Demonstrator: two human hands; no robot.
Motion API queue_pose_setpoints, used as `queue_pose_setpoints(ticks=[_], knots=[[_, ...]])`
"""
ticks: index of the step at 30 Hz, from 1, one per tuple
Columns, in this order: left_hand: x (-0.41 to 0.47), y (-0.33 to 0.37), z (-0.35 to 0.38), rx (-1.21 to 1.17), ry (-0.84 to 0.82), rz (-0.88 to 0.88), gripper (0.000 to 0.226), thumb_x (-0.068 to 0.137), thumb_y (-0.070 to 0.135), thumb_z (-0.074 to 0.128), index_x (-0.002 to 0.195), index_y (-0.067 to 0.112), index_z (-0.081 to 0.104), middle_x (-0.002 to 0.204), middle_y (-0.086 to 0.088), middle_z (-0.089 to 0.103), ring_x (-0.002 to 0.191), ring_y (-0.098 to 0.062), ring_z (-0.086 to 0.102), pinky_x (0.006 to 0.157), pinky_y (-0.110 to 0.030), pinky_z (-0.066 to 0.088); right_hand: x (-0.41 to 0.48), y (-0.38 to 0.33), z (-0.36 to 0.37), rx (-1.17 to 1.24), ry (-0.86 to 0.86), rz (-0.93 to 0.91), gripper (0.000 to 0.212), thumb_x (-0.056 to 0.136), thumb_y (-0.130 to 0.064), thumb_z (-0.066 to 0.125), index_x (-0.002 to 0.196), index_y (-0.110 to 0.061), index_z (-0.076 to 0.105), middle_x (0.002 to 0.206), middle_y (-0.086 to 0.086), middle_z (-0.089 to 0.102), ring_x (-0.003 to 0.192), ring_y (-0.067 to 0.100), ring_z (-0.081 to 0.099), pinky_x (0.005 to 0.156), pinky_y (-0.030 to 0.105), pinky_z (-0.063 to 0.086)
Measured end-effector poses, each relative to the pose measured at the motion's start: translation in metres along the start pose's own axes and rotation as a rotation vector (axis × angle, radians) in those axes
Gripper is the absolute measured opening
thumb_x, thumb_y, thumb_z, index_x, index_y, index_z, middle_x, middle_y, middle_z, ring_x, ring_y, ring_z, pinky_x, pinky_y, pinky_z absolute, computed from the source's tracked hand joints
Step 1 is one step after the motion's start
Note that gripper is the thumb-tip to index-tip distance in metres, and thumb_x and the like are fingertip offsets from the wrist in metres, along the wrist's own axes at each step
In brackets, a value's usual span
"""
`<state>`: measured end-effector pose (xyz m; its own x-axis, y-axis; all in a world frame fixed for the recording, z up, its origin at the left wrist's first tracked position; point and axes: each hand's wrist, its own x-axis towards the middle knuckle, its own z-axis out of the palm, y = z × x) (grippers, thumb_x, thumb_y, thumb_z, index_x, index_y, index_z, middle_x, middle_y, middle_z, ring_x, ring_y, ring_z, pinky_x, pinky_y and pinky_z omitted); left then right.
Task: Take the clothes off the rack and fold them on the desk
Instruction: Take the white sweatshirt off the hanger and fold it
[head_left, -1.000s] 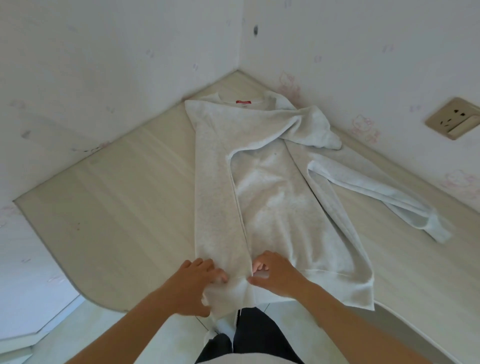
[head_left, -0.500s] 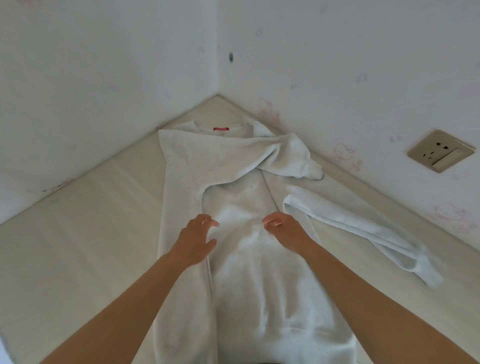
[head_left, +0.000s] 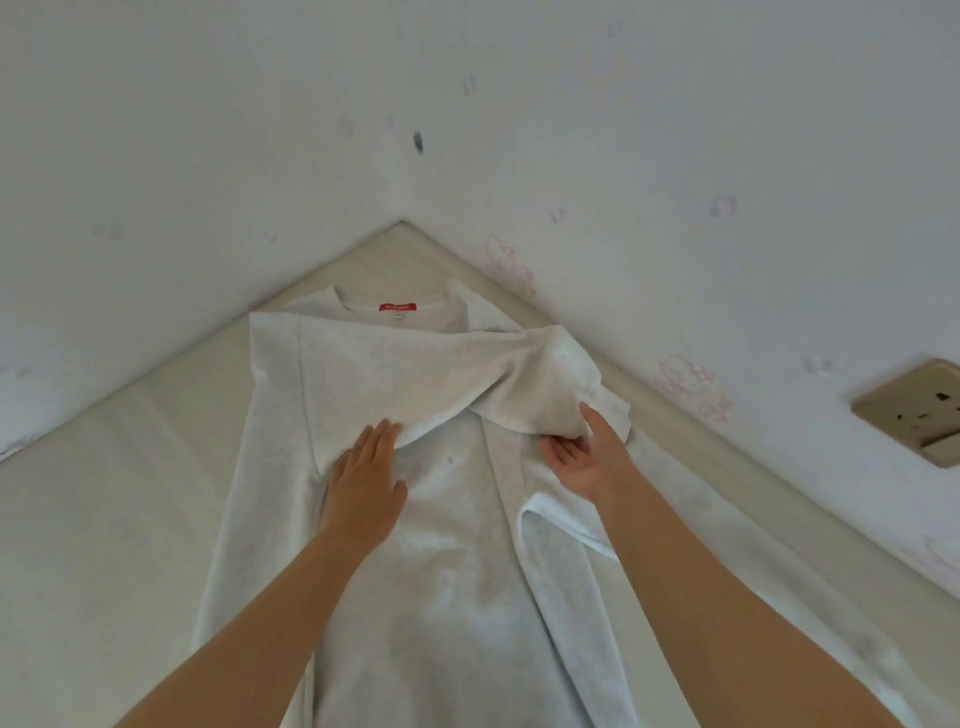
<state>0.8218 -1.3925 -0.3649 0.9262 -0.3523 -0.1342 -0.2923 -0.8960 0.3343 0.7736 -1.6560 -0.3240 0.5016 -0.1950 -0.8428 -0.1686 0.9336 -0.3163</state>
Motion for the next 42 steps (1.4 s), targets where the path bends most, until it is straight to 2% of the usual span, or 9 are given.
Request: queue_pose_setpoints(ticks=[5, 8, 11, 19, 25, 29, 34, 37, 42], knots=[[0.03, 0.003, -0.009, 0.318, 0.03, 0.042, 0.055, 0.094, 0.022, 0.05, 0.145, 0.025, 0.031, 0.133, 0.005, 0.047, 0.112, -0.016, 0.048, 0.094, -0.029, 0.037, 0.013, -0.031, 0.011, -0.082, 0.051, -0.189, 0.039, 0.088, -0.012, 0.067, 0.124, -0.011, 0.051, 0.114, 0.008, 0.06, 0.093, 0.022, 0.06, 0.073, 0.03, 0.054], [0.045, 0.0, -0.01, 0.314, -0.05, 0.102, 0.055, 0.094, 0.018, 0.05, 0.145, 0.026, 0.032, 0.129, 0.002, 0.042, 0.106, -0.017, 0.048, 0.084, -0.027, 0.044, 0.007, -0.066, 0.012, -0.17, 0.03, -0.66, 0.032, 0.088, -0.008, 0.065, 0.117, -0.02, 0.058, 0.109, -0.003, 0.066, 0.098, 0.015, 0.063, 0.076, 0.03, 0.055], [0.053, -0.012, -0.01, 0.294, -0.143, 0.161, 0.065, 0.09, 0.027, 0.055, 0.149, 0.026, 0.029, 0.137, -0.002, 0.036, 0.112, -0.022, 0.044, 0.088, -0.033, 0.047, 0.012, -0.081, -0.003, -0.247, 0.119, -0.696, 0.031, 0.088, -0.01, 0.066, 0.115, -0.023, 0.059, 0.109, -0.005, 0.064, 0.108, 0.018, 0.061, 0.086, 0.036, 0.053], [0.064, -0.021, 0.004, 0.135, -0.232, 0.162, 0.088, 0.066, 0.082, -0.021, 0.146, 0.051, -0.004, 0.158, 0.015, -0.017, 0.147, -0.02, -0.014, 0.119, -0.047, -0.005, 0.043, -0.068, -0.032, -0.029, 0.123, -0.293, 0.043, 0.076, -0.002, 0.076, 0.114, -0.01, 0.059, 0.123, 0.007, 0.061, 0.106, 0.023, 0.061, 0.091, 0.034, 0.053], [0.063, -0.021, 0.026, 0.166, -0.223, 0.076, 0.076, 0.068, 0.076, -0.028, 0.138, 0.048, -0.032, 0.144, 0.01, -0.048, 0.137, -0.017, -0.038, 0.116, -0.042, -0.019, 0.02, -0.036, 0.033, -0.442, 0.405, -0.86, 0.028, 0.095, -0.014, 0.053, 0.122, -0.01, 0.056, 0.113, 0.004, 0.063, 0.1, 0.02, 0.061, 0.09, 0.036, 0.049], [0.077, -0.028, 0.012, -0.262, -0.262, -0.009, 0.045, 0.098, 0.054, 0.016, 0.142, 0.047, 0.011, 0.156, 0.013, -0.015, 0.149, -0.018, -0.008, 0.119, -0.042, -0.005, -0.014, 0.026, 0.096, -0.772, -0.04, -1.169, 0.037, 0.099, -0.026, 0.05, 0.135, -0.018, 0.05, 0.107, -0.009, 0.065, 0.093, 0.004, 0.062, 0.085, 0.022, 0.051], [0.081, -0.064, -0.053, -1.762, -0.134, -0.601, 0.071, 0.091, 0.068, 0.03, 0.128, 0.011, 0.053, 0.129, -0.01, 0.059, 0.124, -0.024, 0.052, 0.111, -0.039, 0.034, 0.018, 0.115, 0.108, -1.895, -0.5, -0.922, 0.075, 0.091, -0.053, 0.054, 0.153, -0.036, 0.014, 0.161, -0.01, 0.013, 0.148, 0.01, 0.008, 0.121, 0.038, 0.008], [0.081, -0.088, -0.061, -1.679, -0.174, -0.689, 0.049, 0.093, 0.047, 0.054, 0.128, 0.013, 0.051, 0.122, -0.01, 0.063, 0.112, -0.023, 0.061, 0.096, -0.039, 0.048, 0.041, 0.132, 0.091, -2.168, -0.499, -0.697, 0.074, 0.092, -0.057, 0.049, 0.153, -0.029, 0.017, 0.161, -0.011, 0.005, 0.148, 0.01, -0.001, 0.117, 0.032, -0.001], [0.091, -0.097, -0.06, -1.275, -0.15, -0.627, 0.028, 0.087, 0.018, 0.069, 0.112, 0.008, 0.062, 0.111, -0.01, 0.069, 0.096, -0.021, 0.069, 0.075, -0.032, 0.058, 0.06, 0.102, 0.112, -1.947, -0.378, -1.106, 0.03, 0.101, -0.026, 0.044, 0.128, -0.023, 0.056, 0.14, -0.007, 0.048, 0.13, 0.012, 0.041, 0.109, 0.033, 0.034]])
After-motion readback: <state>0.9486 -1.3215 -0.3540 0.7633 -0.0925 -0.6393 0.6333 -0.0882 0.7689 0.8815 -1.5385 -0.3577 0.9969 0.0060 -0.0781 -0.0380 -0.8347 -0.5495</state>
